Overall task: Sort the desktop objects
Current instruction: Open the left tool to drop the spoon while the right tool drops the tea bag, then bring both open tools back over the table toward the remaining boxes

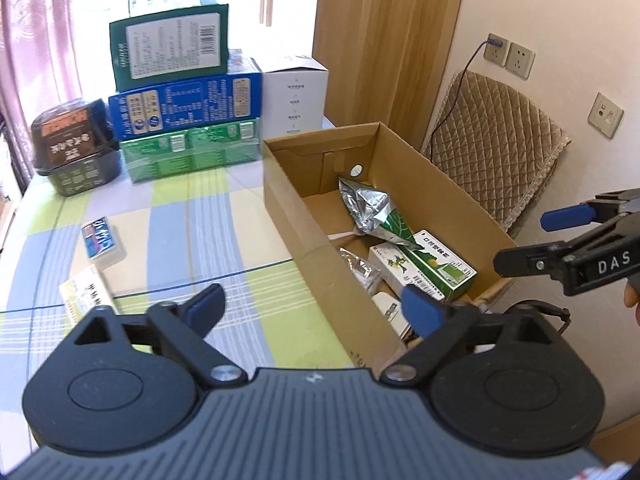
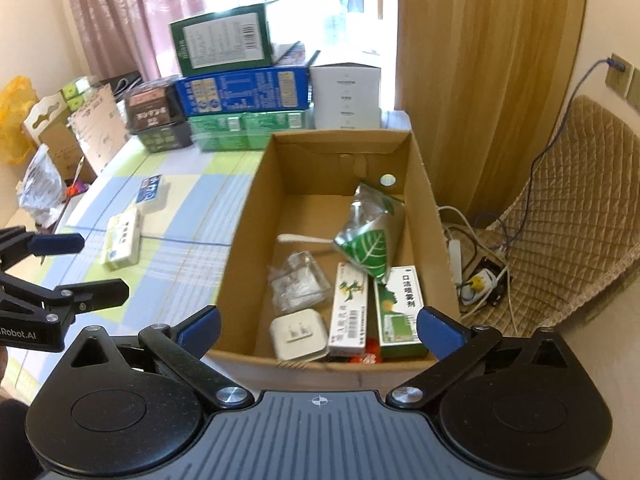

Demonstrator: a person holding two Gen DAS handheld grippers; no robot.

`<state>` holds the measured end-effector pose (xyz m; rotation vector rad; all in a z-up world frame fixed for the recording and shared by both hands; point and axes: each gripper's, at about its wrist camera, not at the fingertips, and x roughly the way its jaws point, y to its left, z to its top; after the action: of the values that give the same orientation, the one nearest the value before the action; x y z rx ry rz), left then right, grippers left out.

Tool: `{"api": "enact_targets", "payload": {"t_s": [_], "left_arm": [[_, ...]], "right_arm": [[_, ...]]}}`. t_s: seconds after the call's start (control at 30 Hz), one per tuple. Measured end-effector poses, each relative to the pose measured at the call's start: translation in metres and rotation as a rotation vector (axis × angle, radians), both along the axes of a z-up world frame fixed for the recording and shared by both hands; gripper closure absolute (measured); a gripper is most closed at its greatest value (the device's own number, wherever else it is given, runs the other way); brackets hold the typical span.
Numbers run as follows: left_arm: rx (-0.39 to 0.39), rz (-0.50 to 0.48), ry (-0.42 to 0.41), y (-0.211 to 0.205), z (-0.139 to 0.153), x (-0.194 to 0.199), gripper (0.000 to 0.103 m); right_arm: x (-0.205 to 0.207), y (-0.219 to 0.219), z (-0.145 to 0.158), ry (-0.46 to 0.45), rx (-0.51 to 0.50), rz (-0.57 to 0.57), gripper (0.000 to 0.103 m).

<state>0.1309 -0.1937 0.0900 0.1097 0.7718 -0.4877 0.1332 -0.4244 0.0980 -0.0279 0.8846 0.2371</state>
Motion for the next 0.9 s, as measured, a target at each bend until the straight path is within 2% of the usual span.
{"api": "enact_targets", "payload": {"t_s": [0.13, 0.47, 0.9], "left_arm": [[-0.004, 0.026, -0.018, 0.018, 0.006, -0.016, 0.002], [0.005, 0.066, -0.044, 0.062, 0.014, -0.045, 0.001], [0.031, 0.11, -0.061, 0.113, 0.016, -0.058, 0.002]], "right_arm": [[-0.013, 0.015, 0.005, -0.016, -0.015, 0.018, 0.002], [-0.03, 0.048, 0.017, -0.043, -0.021, 0.076, 0.002], [-0.031, 0.081, 0.015, -0.04, -0.011, 0.135, 0.002]]}}
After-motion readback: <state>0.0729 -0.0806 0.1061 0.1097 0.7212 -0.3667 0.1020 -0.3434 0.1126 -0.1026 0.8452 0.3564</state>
